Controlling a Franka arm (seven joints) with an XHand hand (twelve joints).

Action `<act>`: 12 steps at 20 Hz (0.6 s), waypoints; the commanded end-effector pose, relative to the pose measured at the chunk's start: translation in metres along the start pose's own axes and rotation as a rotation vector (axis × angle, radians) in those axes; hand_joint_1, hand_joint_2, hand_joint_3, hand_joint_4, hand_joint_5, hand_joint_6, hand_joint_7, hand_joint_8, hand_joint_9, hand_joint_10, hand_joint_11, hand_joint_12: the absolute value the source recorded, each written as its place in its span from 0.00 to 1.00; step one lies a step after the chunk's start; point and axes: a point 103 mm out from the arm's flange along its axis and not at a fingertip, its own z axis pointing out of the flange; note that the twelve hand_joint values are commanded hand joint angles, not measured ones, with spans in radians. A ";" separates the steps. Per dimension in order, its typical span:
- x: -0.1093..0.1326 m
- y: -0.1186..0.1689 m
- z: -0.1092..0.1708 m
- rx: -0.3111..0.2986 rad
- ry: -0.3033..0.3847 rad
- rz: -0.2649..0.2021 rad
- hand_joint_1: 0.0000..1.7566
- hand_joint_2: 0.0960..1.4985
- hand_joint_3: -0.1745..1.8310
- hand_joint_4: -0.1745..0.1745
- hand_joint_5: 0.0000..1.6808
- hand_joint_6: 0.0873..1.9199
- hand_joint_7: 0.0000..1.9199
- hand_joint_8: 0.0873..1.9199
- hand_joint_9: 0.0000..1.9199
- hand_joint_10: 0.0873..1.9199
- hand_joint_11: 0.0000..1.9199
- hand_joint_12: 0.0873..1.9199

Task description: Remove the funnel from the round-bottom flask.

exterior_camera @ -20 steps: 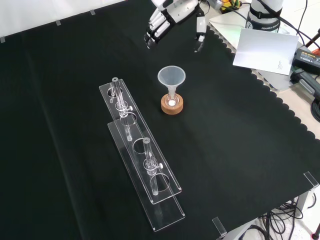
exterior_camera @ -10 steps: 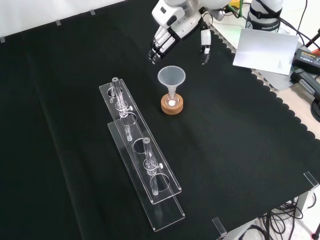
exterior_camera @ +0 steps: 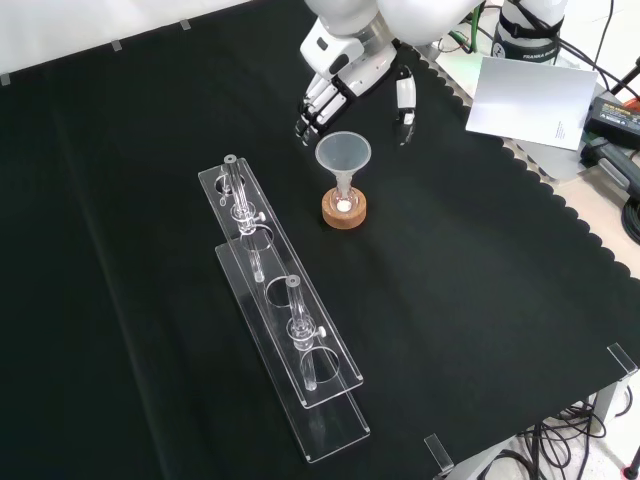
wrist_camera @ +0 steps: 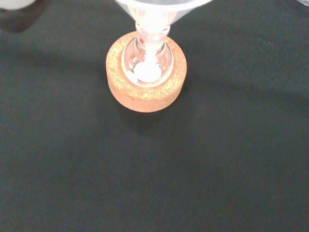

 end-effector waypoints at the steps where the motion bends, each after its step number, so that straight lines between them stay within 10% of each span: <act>1: 0.000 0.011 0.010 0.014 -0.003 -0.001 0.38 0.38 0.21 0.38 0.00 0.00 0.00 0.09 0.03 0.43 0.21 0.75; 12: 0.003 0.029 0.020 0.014 -0.033 0.014 0.40 0.39 0.21 0.38 0.01 0.00 0.00 0.10 0.03 0.44 0.21 0.75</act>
